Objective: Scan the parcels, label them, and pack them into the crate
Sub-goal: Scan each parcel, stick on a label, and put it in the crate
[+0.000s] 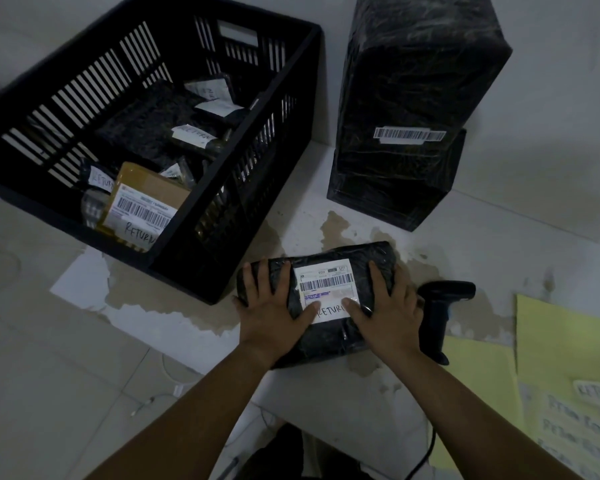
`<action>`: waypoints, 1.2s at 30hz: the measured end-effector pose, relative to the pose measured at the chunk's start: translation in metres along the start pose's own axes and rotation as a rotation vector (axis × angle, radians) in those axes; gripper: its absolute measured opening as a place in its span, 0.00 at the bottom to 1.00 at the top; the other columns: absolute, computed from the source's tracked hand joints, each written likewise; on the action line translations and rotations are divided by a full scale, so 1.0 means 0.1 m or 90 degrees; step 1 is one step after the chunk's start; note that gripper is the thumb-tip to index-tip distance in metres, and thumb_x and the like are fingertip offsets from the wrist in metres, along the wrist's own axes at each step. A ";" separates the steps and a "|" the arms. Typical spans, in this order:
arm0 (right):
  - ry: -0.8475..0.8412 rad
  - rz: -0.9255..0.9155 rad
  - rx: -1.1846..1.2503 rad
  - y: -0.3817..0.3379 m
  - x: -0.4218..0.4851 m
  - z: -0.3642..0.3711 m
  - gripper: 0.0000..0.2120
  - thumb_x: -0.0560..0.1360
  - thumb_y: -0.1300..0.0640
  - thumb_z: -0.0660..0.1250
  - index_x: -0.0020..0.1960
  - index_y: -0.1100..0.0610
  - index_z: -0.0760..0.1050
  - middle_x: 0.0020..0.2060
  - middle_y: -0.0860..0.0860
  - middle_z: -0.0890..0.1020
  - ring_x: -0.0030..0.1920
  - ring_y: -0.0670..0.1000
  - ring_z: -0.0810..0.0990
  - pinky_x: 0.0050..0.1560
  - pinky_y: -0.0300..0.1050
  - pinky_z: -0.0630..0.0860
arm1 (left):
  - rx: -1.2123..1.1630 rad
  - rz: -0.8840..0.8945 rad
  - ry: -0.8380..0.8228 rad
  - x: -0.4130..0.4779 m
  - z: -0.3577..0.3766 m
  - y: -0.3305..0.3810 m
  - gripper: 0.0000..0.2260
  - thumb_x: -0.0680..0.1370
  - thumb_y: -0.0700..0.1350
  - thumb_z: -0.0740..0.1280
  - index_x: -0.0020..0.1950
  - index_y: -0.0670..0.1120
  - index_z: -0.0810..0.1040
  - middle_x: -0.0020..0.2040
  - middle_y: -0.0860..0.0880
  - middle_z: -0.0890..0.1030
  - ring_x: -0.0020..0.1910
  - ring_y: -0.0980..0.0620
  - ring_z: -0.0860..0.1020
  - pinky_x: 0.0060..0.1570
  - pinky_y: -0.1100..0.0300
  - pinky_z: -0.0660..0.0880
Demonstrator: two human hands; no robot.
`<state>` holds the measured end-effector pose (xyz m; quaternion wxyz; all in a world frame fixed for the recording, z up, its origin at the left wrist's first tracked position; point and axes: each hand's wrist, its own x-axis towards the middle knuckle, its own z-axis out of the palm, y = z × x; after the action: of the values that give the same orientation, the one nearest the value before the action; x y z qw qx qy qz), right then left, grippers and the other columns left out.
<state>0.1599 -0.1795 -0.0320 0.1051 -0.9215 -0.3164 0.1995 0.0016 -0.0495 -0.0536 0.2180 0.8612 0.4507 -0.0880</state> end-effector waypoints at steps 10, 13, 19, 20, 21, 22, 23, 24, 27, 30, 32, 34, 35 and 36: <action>-0.064 0.147 0.340 0.27 0.10 -0.19 0.52 0.56 0.35 0.80 0.71 0.55 0.62 0.66 0.56 0.75 0.63 0.57 0.76 0.60 0.51 0.76 | -0.561 -0.137 0.069 -0.38 0.06 -0.47 0.39 0.69 0.72 0.70 0.72 0.52 0.69 0.67 0.52 0.77 0.62 0.55 0.78 0.67 0.53 0.73; -0.088 0.138 0.394 0.32 0.03 -0.24 0.47 0.59 0.42 0.82 0.70 0.55 0.66 0.64 0.53 0.77 0.57 0.53 0.78 0.55 0.43 0.75 | -0.600 -0.161 -0.079 -0.50 0.07 -0.48 0.38 0.69 0.78 0.63 0.73 0.57 0.69 0.65 0.55 0.80 0.59 0.57 0.80 0.63 0.55 0.76; -0.082 0.148 0.653 0.39 -0.18 -0.68 0.43 0.56 0.44 0.84 0.67 0.46 0.70 0.60 0.49 0.79 0.56 0.53 0.80 0.58 0.55 0.80 | -0.605 -0.040 -0.082 -0.54 -0.50 -0.27 0.22 0.78 0.69 0.60 0.72 0.70 0.62 0.68 0.63 0.76 0.66 0.61 0.76 0.66 0.61 0.71; -0.086 0.147 0.681 0.40 -0.23 -0.78 0.45 0.55 0.42 0.84 0.68 0.46 0.69 0.60 0.49 0.80 0.56 0.54 0.81 0.56 0.58 0.80 | -0.591 0.000 -0.066 -0.56 -0.67 -0.20 0.22 0.81 0.65 0.60 0.74 0.70 0.60 0.68 0.65 0.74 0.68 0.63 0.74 0.67 0.64 0.70; -0.085 0.152 0.701 0.41 -0.27 -0.87 0.47 0.55 0.41 0.83 0.70 0.46 0.68 0.60 0.50 0.80 0.56 0.56 0.81 0.55 0.60 0.80 | -0.582 0.042 -0.050 -0.59 -0.86 -0.15 0.24 0.81 0.62 0.59 0.76 0.68 0.59 0.69 0.66 0.73 0.68 0.65 0.72 0.68 0.65 0.68; -0.082 0.162 0.715 0.43 -0.32 -0.95 0.47 0.57 0.41 0.82 0.72 0.45 0.67 0.61 0.51 0.80 0.56 0.57 0.81 0.55 0.61 0.80 | -0.574 0.082 -0.040 -0.61 -1.03 -0.13 0.26 0.81 0.61 0.60 0.78 0.67 0.58 0.70 0.68 0.72 0.69 0.67 0.71 0.69 0.67 0.68; -0.076 0.166 0.733 0.44 -0.35 -1.01 0.46 0.58 0.43 0.80 0.72 0.46 0.66 0.60 0.52 0.80 0.56 0.58 0.81 0.55 0.62 0.79 | -0.568 0.116 -0.043 -0.65 -1.23 -0.12 0.26 0.80 0.61 0.60 0.78 0.67 0.58 0.70 0.70 0.71 0.69 0.69 0.70 0.69 0.68 0.68; -0.072 0.164 0.762 0.44 -0.38 -1.06 0.44 0.58 0.44 0.79 0.71 0.47 0.68 0.59 0.53 0.81 0.55 0.59 0.82 0.57 0.63 0.78 | -0.559 0.149 -0.052 -0.68 -1.43 -0.12 0.26 0.79 0.60 0.60 0.77 0.68 0.58 0.70 0.71 0.70 0.69 0.70 0.69 0.68 0.69 0.68; -0.075 0.167 0.838 0.28 -0.40 -1.23 0.40 0.57 0.47 0.77 0.68 0.50 0.73 0.56 0.54 0.84 0.56 0.60 0.82 0.64 0.65 0.73 | -0.483 0.241 -0.023 -0.74 -1.99 -0.26 0.23 0.83 0.56 0.60 0.78 0.64 0.62 0.70 0.69 0.72 0.69 0.68 0.71 0.65 0.69 0.71; -0.073 0.156 0.861 0.02 -0.38 -1.35 0.43 0.55 0.44 0.82 0.68 0.47 0.74 0.58 0.51 0.84 0.58 0.60 0.81 0.66 0.64 0.71 | -0.339 0.289 0.156 -0.53 -2.34 -0.68 0.21 0.84 0.60 0.56 0.77 0.58 0.67 0.71 0.63 0.73 0.70 0.61 0.71 0.68 0.61 0.70; -0.042 0.132 0.864 -0.20 -0.35 -1.42 0.44 0.51 0.35 0.83 0.65 0.41 0.75 0.59 0.47 0.83 0.59 0.58 0.81 0.65 0.62 0.73 | -0.267 0.256 0.225 -0.31 -2.47 -1.05 0.25 0.82 0.64 0.55 0.77 0.57 0.68 0.75 0.59 0.70 0.74 0.59 0.68 0.72 0.52 0.69; -0.027 0.089 0.879 -0.49 -0.34 -1.53 0.44 0.53 0.38 0.84 0.66 0.42 0.74 0.58 0.48 0.83 0.57 0.58 0.82 0.63 0.61 0.74 | -0.160 0.212 0.262 -0.07 -2.59 -1.41 0.29 0.81 0.67 0.52 0.78 0.55 0.68 0.78 0.56 0.67 0.77 0.56 0.65 0.75 0.49 0.66; -0.025 0.069 0.896 -0.68 -0.32 -1.60 0.42 0.56 0.44 0.84 0.67 0.45 0.73 0.58 0.50 0.83 0.56 0.59 0.82 0.62 0.61 0.75 | -0.103 0.191 0.270 0.06 -2.65 -1.58 0.32 0.80 0.68 0.51 0.78 0.53 0.67 0.79 0.54 0.66 0.77 0.53 0.64 0.75 0.48 0.64; -0.020 0.043 0.919 -0.87 -0.30 -1.66 0.39 0.59 0.50 0.82 0.68 0.48 0.72 0.58 0.51 0.83 0.55 0.59 0.83 0.62 0.61 0.75 | -0.056 0.168 0.267 0.18 -2.70 -1.73 0.34 0.80 0.70 0.50 0.79 0.52 0.67 0.79 0.52 0.66 0.78 0.51 0.64 0.76 0.47 0.63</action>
<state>0.1636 -0.1416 0.1541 0.6766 -0.6289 -0.0784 0.3749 -0.1407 0.1725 0.1290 0.1664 0.9019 0.3728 0.1414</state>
